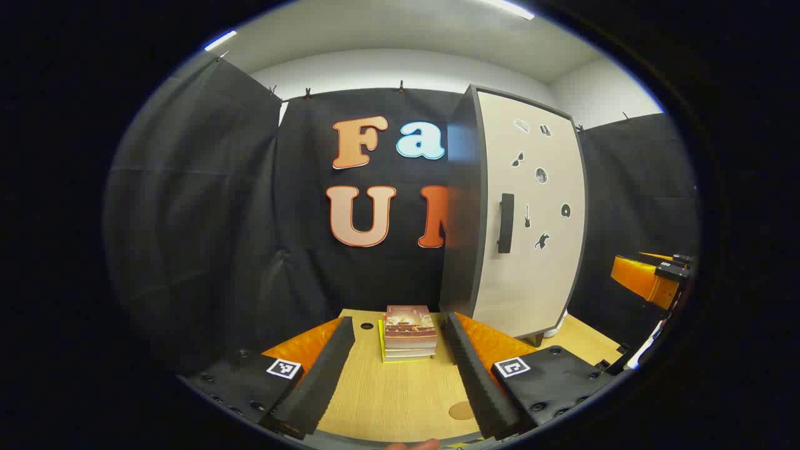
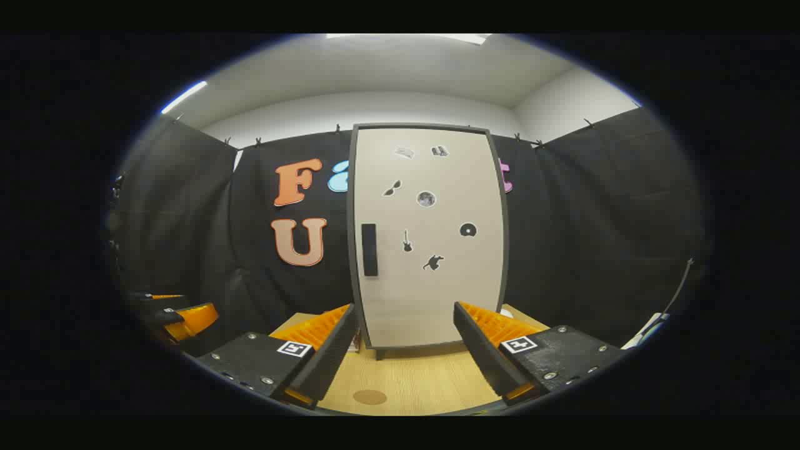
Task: Open the cabinet door with the right hand, grasp the bottle in the cabinet with the left hand and place it on the coaster, then close the cabinet door with the right hand.
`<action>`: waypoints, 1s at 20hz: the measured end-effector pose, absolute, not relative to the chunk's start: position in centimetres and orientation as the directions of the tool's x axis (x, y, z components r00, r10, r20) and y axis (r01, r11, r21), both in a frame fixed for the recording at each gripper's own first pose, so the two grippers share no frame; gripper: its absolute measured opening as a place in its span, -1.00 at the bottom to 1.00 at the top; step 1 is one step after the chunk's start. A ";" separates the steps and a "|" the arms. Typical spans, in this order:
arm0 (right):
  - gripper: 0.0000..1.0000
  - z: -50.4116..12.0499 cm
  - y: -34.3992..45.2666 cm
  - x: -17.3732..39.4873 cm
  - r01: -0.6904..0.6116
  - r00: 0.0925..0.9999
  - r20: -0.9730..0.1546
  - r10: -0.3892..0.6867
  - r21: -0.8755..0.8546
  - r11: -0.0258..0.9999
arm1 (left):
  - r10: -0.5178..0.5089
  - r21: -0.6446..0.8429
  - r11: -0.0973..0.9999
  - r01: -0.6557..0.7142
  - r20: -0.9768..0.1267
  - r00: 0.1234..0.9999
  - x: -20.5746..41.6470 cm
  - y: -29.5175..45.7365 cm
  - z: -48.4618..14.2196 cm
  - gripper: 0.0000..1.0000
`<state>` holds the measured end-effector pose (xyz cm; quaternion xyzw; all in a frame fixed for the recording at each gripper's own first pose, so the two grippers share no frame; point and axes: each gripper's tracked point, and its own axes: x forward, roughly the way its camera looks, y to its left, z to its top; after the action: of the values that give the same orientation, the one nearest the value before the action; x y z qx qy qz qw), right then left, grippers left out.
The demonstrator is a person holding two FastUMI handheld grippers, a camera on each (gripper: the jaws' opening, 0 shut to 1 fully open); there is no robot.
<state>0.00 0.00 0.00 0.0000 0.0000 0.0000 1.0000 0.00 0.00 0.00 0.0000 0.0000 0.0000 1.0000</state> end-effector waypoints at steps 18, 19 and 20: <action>0.89 -0.2 1.0 1.3 -0.007 1.000 -0.015 0.007 -0.010 1.000 | 0.016 -0.015 1.000 -0.016 -0.012 1.000 0.5 1.1 -0.2 0.87; 0.89 -0.2 1.0 1.4 -0.006 1.000 -0.013 0.006 -0.009 1.000 | 0.017 -0.013 1.000 -0.017 -0.015 1.000 0.6 1.2 -0.3 0.93; 0.89 -0.2 1.1 1.7 -0.007 1.000 -0.016 0.007 -0.010 1.000 | 0.019 -0.011 1.000 -0.019 -0.015 1.000 0.7 1.3 -0.4 0.92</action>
<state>1.69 1.13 -0.25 -0.0048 0.0078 0.0033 1.0000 0.65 1.30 -0.38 -0.0058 0.0077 0.0094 0.9999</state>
